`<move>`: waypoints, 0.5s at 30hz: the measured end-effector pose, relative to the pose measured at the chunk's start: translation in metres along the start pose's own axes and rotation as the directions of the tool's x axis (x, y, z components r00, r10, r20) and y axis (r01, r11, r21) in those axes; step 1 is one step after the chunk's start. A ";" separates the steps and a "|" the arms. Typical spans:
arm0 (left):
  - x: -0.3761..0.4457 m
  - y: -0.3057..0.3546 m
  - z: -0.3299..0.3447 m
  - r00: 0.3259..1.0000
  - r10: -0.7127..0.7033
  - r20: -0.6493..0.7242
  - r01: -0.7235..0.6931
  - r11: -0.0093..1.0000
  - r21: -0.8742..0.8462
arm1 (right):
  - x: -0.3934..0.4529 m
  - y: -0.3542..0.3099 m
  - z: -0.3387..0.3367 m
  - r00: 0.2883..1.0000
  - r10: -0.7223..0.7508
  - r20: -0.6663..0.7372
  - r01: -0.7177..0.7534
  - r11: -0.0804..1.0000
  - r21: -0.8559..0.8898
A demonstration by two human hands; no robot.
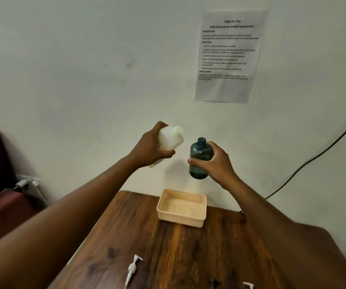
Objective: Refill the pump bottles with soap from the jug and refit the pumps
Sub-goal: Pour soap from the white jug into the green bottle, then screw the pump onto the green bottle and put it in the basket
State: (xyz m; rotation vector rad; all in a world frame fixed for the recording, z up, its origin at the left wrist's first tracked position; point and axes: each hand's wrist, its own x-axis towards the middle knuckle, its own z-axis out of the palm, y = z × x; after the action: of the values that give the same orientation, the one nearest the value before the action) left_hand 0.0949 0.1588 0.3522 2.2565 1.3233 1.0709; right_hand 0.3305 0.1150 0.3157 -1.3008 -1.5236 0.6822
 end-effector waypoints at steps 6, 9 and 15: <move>-0.055 -0.044 0.026 0.988 -0.156 -0.016 0.155 0.986 -0.056 | -0.020 0.036 0.040 0.995 0.045 0.090 -0.042 0.999 -0.034; -0.085 -0.062 0.037 0.973 -0.228 -0.026 0.226 0.972 -0.071 | -0.032 0.054 0.056 0.991 0.073 0.114 -0.070 0.997 -0.029; -0.142 -0.096 0.058 0.933 -0.360 0.006 0.360 0.933 -0.012 | -0.055 0.084 0.085 0.987 0.094 0.127 -0.089 0.995 -0.049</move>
State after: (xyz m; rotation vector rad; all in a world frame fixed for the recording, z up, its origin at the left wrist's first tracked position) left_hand 0.0376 0.0945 0.1931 1.9001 1.6410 0.9376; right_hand 0.2833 0.1001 0.1936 -1.3885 -1.5974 0.8101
